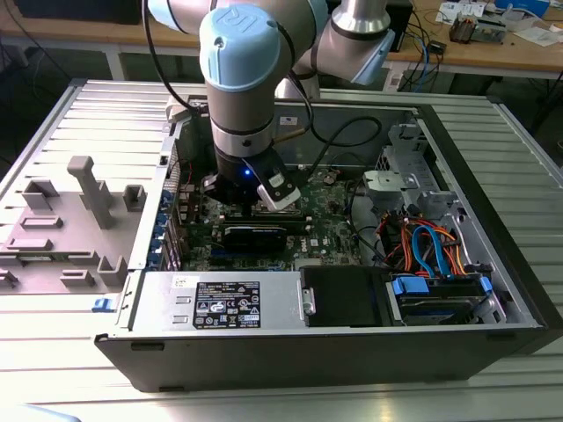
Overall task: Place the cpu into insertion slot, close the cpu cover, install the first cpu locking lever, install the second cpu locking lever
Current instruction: 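Install the second cpu locking lever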
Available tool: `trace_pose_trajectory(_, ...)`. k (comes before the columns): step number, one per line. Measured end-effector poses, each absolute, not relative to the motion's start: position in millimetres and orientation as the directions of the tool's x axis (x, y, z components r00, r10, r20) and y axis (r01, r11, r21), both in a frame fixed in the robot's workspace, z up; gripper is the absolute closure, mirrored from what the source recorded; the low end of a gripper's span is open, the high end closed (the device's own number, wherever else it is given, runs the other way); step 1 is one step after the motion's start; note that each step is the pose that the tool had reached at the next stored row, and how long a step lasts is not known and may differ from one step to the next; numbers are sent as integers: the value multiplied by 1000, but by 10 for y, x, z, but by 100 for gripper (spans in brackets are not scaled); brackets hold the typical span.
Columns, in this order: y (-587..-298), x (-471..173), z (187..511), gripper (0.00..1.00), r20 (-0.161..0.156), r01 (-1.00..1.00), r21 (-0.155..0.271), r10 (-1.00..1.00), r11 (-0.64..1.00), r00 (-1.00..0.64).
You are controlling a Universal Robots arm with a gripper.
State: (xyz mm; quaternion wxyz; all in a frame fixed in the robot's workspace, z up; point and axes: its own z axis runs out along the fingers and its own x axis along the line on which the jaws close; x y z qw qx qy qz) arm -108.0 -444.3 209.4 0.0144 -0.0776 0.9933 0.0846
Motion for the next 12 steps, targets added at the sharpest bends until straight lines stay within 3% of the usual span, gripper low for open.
trace_pose_trajectory(12, -4415, -1079, 2049, 89, -44, -162, 178, -156, 971, -987)
